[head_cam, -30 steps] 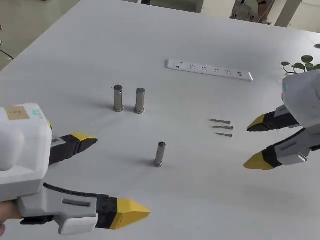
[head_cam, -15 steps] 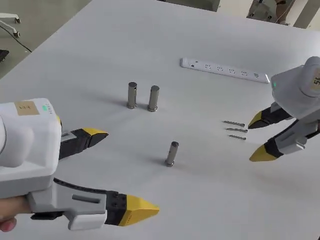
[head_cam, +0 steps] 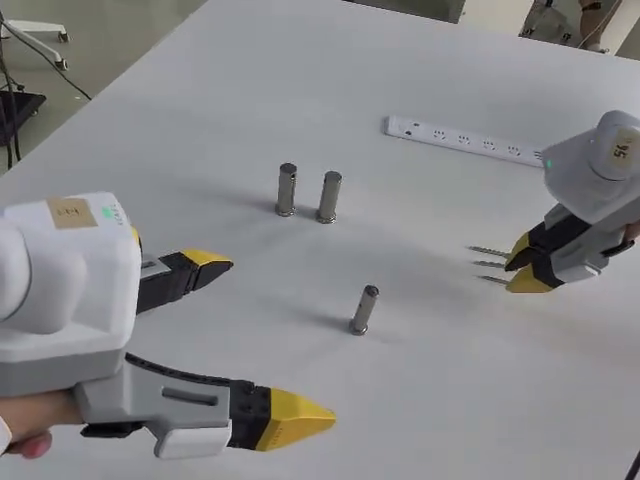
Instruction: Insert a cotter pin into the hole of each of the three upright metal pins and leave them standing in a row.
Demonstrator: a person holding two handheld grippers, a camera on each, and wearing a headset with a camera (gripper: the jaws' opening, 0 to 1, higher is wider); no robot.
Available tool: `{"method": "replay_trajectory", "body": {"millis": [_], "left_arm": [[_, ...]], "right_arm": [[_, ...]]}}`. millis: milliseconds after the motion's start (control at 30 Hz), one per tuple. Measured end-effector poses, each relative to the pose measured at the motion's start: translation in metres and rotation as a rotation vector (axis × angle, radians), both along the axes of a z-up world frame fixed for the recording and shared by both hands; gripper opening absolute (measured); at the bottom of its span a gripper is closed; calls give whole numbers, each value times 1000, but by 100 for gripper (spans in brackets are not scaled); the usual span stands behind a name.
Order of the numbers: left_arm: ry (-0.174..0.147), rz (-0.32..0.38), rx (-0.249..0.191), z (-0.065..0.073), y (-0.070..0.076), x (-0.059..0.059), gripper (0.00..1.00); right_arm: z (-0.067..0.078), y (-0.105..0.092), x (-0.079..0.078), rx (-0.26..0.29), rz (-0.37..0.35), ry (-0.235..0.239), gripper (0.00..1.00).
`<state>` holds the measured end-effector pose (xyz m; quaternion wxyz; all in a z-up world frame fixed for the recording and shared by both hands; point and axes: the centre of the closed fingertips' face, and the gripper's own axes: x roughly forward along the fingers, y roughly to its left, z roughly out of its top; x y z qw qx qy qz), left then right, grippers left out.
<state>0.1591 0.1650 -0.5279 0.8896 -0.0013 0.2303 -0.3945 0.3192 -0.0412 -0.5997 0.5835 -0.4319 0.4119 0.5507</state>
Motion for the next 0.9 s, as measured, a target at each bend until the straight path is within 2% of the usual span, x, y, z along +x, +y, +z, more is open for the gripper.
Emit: {"method": "replay_trajectory", "body": {"millis": [133,200,267,433,633,800,900], "left_arm": [[17,11,5,-4,3,-2,99],[34,24,24,-9,7,-3,99],[33,31,28,-10,9,-2,99],[42,45,24,-10,12,-3,99],[58,55,39,-15,14,-4,99],[67,50,30,-15,11,-6,99],[68,42,40,-17,10,-6,99]], "right_arm": [[-7,-3,2,-32,1,15,9],[-11,-8,2,-59,10,31,9],[-13,-11,4,-79,16,32,9],[-14,-11,6,-78,-3,51,7],[-15,-12,15,-84,-5,37,0],[-14,-12,16,-82,-20,28,0],[-14,-12,15,-94,-16,14,0]]}}
